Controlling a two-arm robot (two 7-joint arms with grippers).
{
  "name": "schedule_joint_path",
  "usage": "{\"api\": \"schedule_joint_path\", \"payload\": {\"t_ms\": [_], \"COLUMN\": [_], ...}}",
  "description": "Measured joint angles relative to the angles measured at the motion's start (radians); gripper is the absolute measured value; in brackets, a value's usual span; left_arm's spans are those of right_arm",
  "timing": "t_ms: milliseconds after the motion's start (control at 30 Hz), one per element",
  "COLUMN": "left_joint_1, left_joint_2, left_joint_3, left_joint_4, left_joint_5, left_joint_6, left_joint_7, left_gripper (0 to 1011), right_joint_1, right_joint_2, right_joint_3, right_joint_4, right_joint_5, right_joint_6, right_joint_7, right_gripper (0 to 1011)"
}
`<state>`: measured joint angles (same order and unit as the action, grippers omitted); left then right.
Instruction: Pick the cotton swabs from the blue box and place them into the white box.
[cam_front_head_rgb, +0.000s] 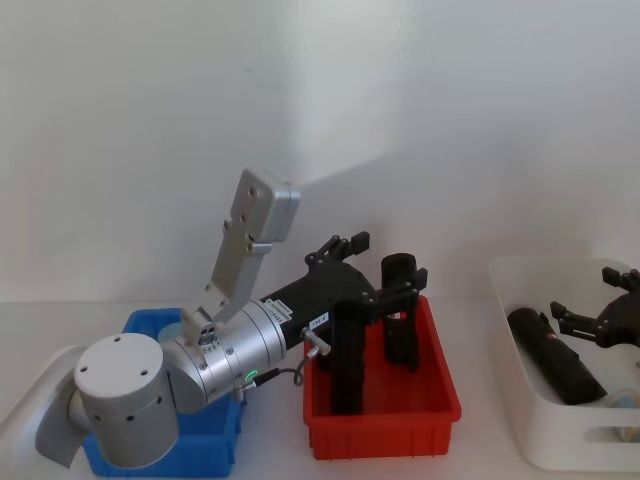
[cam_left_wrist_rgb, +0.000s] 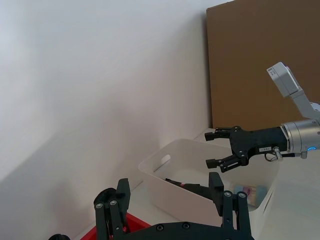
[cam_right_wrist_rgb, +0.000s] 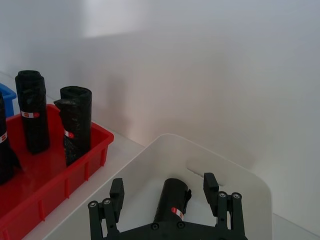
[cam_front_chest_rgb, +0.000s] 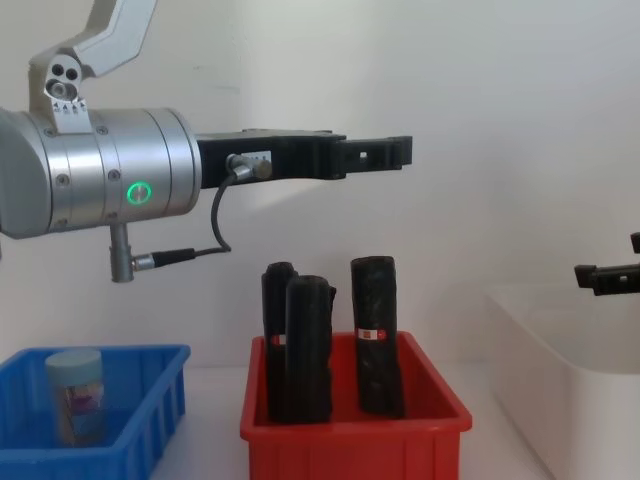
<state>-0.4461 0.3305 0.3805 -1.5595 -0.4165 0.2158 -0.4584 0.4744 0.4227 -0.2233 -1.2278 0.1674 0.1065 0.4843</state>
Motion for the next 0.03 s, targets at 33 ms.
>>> {"api": "schedule_joint_path", "payload": {"t_ms": [33], "left_joint_1": [0.000], "left_joint_2": [0.000], "left_joint_3": [0.000], "left_joint_4": [0.000], "left_joint_5": [0.000], "left_joint_6": [0.000], "left_joint_7": [0.000], "left_gripper": [999], "right_joint_1": [0.000], "right_joint_2": [0.000], "right_joint_3": [0.000], "right_joint_4": [0.000], "right_joint_5": [0.000], "right_joint_6": [0.000], "right_joint_7": [0.000], "right_gripper": [1001]}}
